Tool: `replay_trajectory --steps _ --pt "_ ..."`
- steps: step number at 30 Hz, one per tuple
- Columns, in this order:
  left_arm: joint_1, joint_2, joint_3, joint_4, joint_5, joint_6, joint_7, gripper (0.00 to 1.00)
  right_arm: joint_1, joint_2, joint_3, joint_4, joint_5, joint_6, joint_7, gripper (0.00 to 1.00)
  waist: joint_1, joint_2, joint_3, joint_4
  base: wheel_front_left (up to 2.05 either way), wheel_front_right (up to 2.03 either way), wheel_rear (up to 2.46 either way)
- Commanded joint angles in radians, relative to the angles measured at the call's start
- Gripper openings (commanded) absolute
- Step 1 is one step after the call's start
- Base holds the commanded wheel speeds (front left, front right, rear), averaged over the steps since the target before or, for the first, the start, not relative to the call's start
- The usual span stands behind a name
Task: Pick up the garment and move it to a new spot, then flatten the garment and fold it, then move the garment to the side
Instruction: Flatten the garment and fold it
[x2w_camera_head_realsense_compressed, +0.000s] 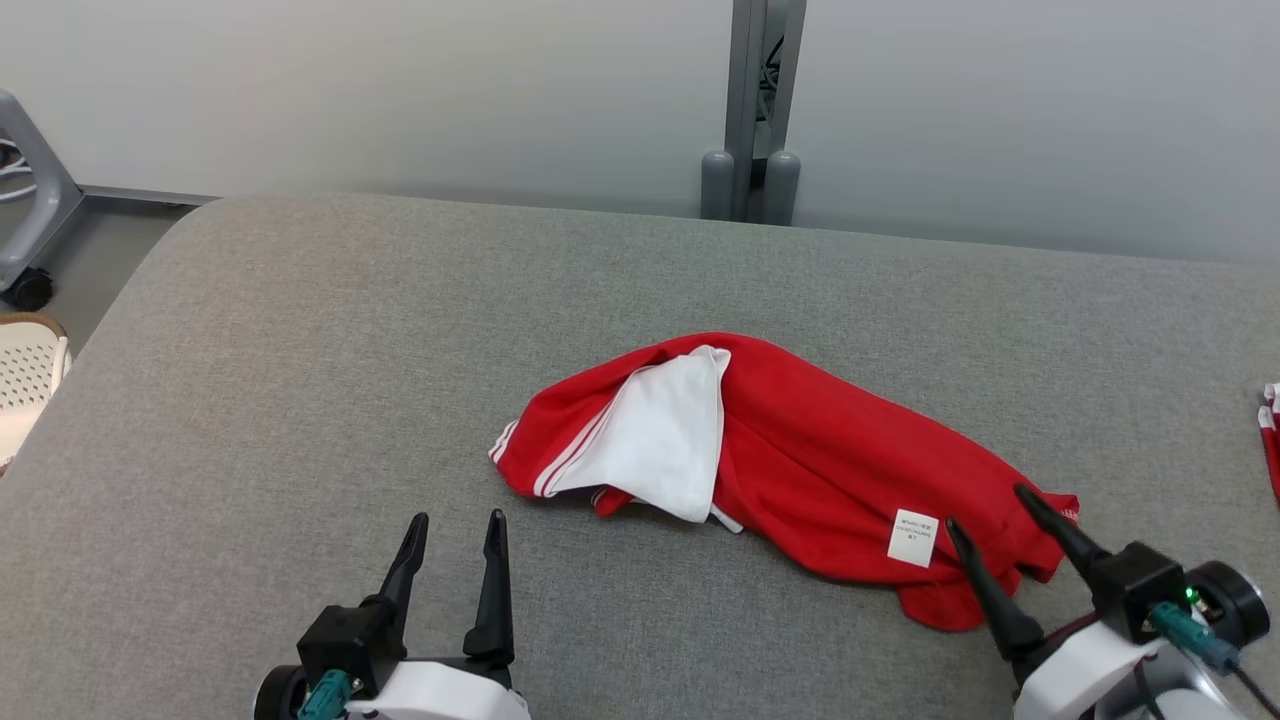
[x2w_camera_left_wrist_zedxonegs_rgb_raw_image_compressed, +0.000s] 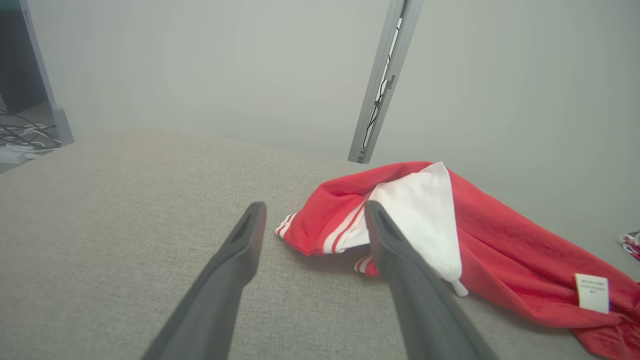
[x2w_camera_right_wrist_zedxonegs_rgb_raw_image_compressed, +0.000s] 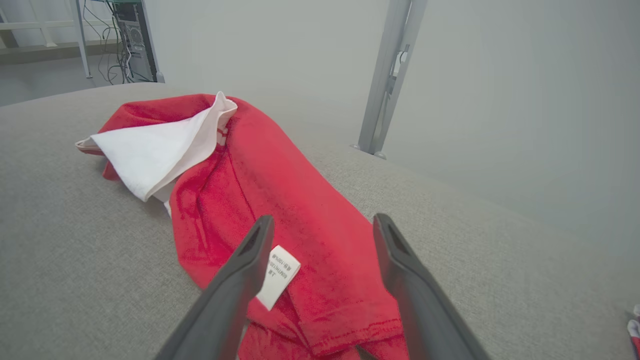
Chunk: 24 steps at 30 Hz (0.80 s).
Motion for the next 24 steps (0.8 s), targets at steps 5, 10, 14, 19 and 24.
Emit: replay_trajectory --steps 5,10,14,19,24 --pt "-0.022 0.004 -0.006 -0.001 -0.005 0.008 -0.003 1.0 0.058 -0.001 0.018 0.023 -0.038 0.0 -0.004 1.0 0.0 0.0 0.01 -0.002 0.0 0.0 0.0" --pt "-0.023 0.004 -0.01 0.005 -0.003 0.01 -0.003 1.0 0.055 -0.001 0.014 0.079 -0.05 0.0 -0.004 1.0 0.0 0.0 0.014 -0.003 0.0 0.0 0.0" --pt "-0.024 0.004 -0.012 0.009 -0.002 0.009 -0.003 1.0 0.04 0.015 -0.017 0.109 -0.036 0.0 -0.004 1.0 0.0 0.0 0.016 -0.001 0.0 0.0 0.0" --pt "-0.023 0.004 -0.016 0.012 -0.002 0.007 -0.003 1.0 0.035 0.022 -0.025 0.116 -0.024 0.0 -0.004 1.0 0.0 0.0 0.019 0.004 0.0 0.0 0.0" --pt "-0.024 0.004 -0.018 0.012 -0.003 0.009 -0.003 1.0 0.031 0.02 -0.028 0.129 -0.015 0.0 -0.004 1.0 0.0 0.0 0.021 0.01 0.0 0.0 0.0"
